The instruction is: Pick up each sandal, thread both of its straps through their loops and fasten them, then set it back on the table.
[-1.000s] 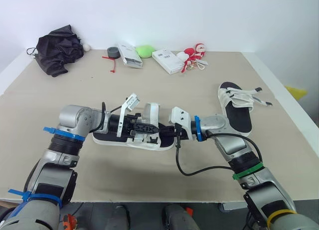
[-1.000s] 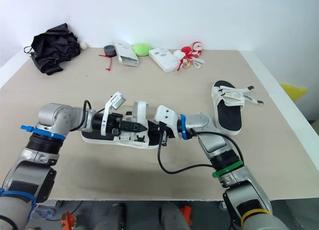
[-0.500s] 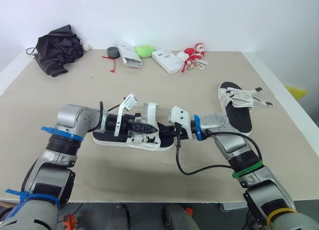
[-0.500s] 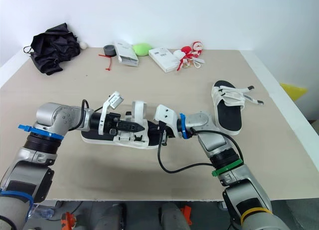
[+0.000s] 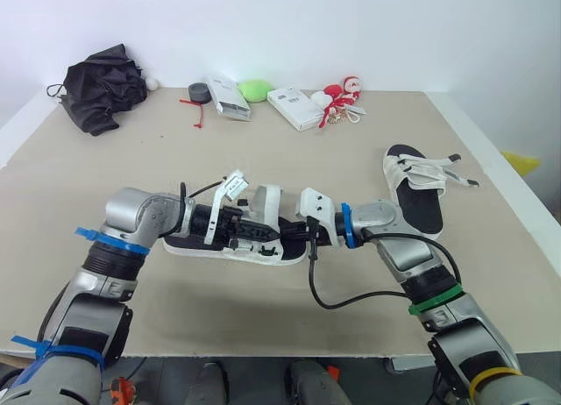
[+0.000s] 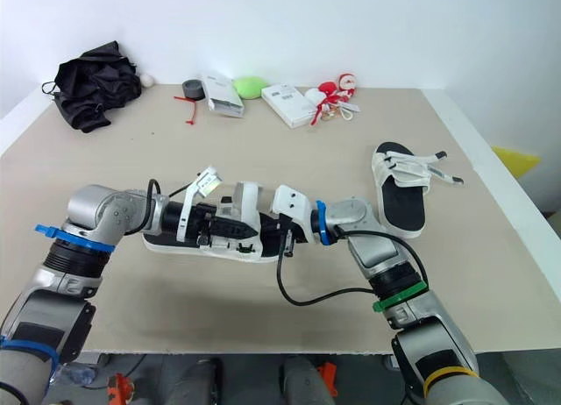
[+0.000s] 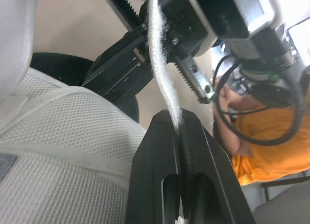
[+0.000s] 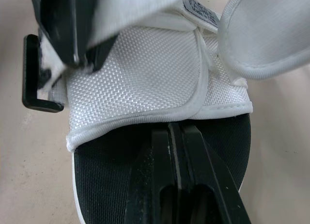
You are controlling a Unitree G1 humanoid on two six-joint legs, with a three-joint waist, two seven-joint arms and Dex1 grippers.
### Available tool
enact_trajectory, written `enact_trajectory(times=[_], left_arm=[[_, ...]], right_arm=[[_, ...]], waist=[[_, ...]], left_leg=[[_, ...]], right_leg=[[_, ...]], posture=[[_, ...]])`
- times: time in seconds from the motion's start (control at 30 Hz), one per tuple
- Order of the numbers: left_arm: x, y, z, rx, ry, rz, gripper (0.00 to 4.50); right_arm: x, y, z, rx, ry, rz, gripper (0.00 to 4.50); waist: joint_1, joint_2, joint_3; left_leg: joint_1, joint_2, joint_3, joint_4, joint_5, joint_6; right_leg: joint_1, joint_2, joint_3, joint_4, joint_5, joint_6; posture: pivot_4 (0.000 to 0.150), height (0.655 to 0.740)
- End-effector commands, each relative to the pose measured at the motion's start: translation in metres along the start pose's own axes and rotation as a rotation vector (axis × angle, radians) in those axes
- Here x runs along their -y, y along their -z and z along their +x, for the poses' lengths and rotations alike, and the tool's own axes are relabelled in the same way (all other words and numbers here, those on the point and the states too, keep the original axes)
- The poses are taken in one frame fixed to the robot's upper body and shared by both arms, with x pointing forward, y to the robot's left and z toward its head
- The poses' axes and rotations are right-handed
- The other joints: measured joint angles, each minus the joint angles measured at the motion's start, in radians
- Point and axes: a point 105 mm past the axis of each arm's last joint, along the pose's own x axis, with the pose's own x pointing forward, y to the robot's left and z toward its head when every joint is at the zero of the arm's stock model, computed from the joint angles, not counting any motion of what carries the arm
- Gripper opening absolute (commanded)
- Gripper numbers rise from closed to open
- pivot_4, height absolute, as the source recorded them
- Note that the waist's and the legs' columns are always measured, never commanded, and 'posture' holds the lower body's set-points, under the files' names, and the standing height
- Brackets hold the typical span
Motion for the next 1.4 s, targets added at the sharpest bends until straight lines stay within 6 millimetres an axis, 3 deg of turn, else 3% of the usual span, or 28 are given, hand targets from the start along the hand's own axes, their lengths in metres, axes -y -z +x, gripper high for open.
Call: enact_trajectory(times=[0.03, 0.2, 0.33, 0.47, 0.53, 0.57, 0.67, 0.77, 0.87, 1.03, 1.3, 1.33, 1.4], left_arm=[[-0.004, 0.014, 0.008, -0.07, -0.033, 0.081, 0.03], [-0.007, 0.023, 0.007, -0.112, -0.048, 0.193, 0.03], [-0.011, 0.027, -0.001, -0.139, -0.043, 0.402, 0.03], [-0.021, 0.013, -0.003, -0.09, -0.11, 0.505, 0.77], [-0.025, 0.002, -0.005, -0.047, -0.141, 0.542, 1.69], [-0.025, -0.001, -0.006, -0.037, -0.143, 0.552, 1.84], [-0.013, -0.004, -0.012, -0.029, -0.071, 0.544, 3.06], [0.009, -0.004, -0.027, -0.058, 0.039, 0.49, 3.06], [0.035, -0.005, -0.057, -0.113, 0.128, 0.37, 3.06], [0.047, -0.012, -0.087, -0.105, 0.075, 0.323, 3.06], [0.059, 0.031, -0.073, -0.062, 0.09, 0.27, 3.06], [0.055, 0.038, -0.071, -0.063, 0.068, 0.264, 3.06], [0.029, 0.063, -0.059, -0.04, -0.049, 0.26, 3.06]], right_arm=[[-0.018, 0.033, 0.014, -0.116, -0.056, 0.075, 0.0], [-0.018, 0.033, 0.013, -0.114, -0.053, 0.076, 0.0], [-0.019, 0.034, 0.014, -0.115, -0.053, 0.073, 0.0], [-0.019, 0.033, 0.015, -0.111, -0.056, 0.071, 0.0], [-0.018, 0.033, 0.016, -0.11, -0.056, 0.071, 0.0], [-0.018, 0.033, 0.016, -0.11, -0.056, 0.071, 0.0], [-0.018, 0.033, 0.016, -0.109, -0.056, 0.071, 0.0], [-0.018, 0.033, 0.015, -0.109, -0.055, 0.071, 0.0], [-0.018, 0.032, 0.015, -0.107, -0.055, 0.071, 0.0], [-0.017, 0.031, 0.016, -0.105, -0.058, 0.069, 0.0], [-0.018, 0.031, 0.018, -0.101, -0.064, 0.069, 0.0], [-0.018, 0.031, 0.018, -0.101, -0.064, 0.069, 0.0], [-0.02, 0.03, 0.019, -0.098, -0.068, 0.07, 0.0]], waist=[[0.0, 0.0, 0.0], [0.001, 0.0, -0.001], [0.0, 0.001, -0.001], [0.001, 0.002, -0.002], [0.001, 0.002, -0.002], [0.001, 0.002, -0.002], [0.0, 0.002, -0.002], [-0.009, 0.001, -0.001], [-0.012, 0.0, 0.0], [-0.015, 0.0, 0.0], [-0.019, -0.001, 0.0], [-0.018, -0.001, 0.0], [-0.019, 0.0, 0.0]], left_leg=[[0.0, 0.0, 0.0, 0.0, 0.0, 0.0], [0.003, 0.0, 0.001, 0.0, 0.0, 0.0], [0.006, 0.0, 0.001, 0.0, 0.0, 0.0], [0.008, 0.0, 0.002, -0.001, 0.0, 0.0], [0.009, 0.0, 0.002, -0.001, 0.0, 0.0], [0.009, 0.0, 0.002, -0.001, 0.0, 0.0], [0.009, 0.0, 0.003, -0.001, 0.0, 0.0], [0.009, 0.0, 0.004, -0.001, 0.0, 0.0], [0.007, 0.001, 0.003, -0.004, -0.001, 0.001], [0.004, 0.002, 0.002, -0.005, -0.001, 0.001], [0.003, 0.003, 0.003, -0.006, -0.001, 0.001], [0.003, 0.003, 0.003, -0.006, -0.001, 0.001], [0.005, 0.003, 0.004, -0.006, -0.001, 0.001]], right_leg=[[0.0, 0.0, 0.0, 0.0, 0.0, 0.0], [0.002, 0.0, 0.001, 0.0, 0.0, 0.0], [0.005, 0.0, 0.002, 0.0, -0.001, -0.001], [0.005, 0.0, 0.002, 0.0, -0.001, -0.001], [0.006, 0.0, 0.003, 0.0, -0.002, -0.003], [0.006, 0.0, 0.003, 0.0, -0.002, -0.004], [0.006, 0.0, 0.004, 0.0, -0.003, -0.005], [0.006, 0.0, 0.005, 0.0, -0.002, -0.004], [0.004, 0.001, 0.004, 0.0, -0.002, -0.002], [0.0, 0.002, 0.003, 0.0, -0.003, -0.003], [-0.001, 0.002, 0.004, 0.0, -0.003, -0.003], [-0.001, 0.002, 0.003, 0.0, -0.003, -0.003], [0.0, 0.002, 0.005, 0.0, -0.002, -0.004]], posture=[[0.15, 0.738], [0.15, 0.738], [0.15, 0.738], [0.15, 0.738], [0.15, 0.738], [0.15, 0.738], [0.15, 0.738], [0.15, 0.738], [0.15, 0.738], [0.15, 0.738], [0.15, 0.738], [0.15, 0.738], [0.15, 0.738]])
